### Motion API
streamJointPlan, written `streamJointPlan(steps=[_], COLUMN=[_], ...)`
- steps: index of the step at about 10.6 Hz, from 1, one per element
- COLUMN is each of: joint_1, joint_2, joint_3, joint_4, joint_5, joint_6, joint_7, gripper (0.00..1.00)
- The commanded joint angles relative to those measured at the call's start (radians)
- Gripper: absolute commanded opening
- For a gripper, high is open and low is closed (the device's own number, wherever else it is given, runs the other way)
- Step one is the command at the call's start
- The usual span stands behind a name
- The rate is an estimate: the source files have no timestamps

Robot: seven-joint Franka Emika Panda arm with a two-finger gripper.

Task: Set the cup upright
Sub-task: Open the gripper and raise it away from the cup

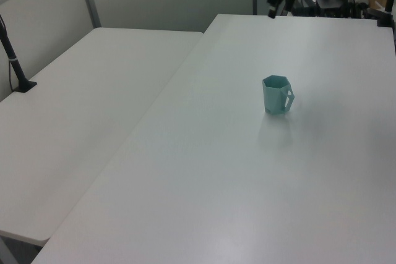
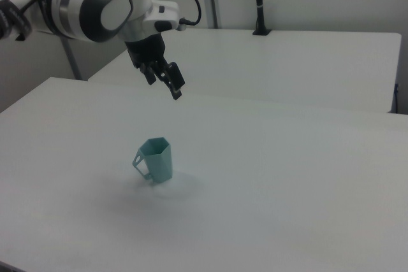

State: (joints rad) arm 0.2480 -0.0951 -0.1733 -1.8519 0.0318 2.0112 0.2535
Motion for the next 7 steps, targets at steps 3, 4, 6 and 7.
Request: streamJointPlan(steps=[3,4,6,7], joint_1=[-0.062,-0.059,-0.059,-0.058], joint_2=[-0.107,-0.106,-0.103,-0.103], joint_3=[-0.006,-0.006,-0.006,-0.005], joint_4=[0.008,0.016,0.016,0.016], joint_5=[-0.004,-0.004,-0.004,-0.004], joint_6=[-0.305,-0.305,-0.301,-0.299], joint_7=[-0.322,-0.323,-0.313,-0.313], gripper=[1.0,1.0,1.0,1.0])
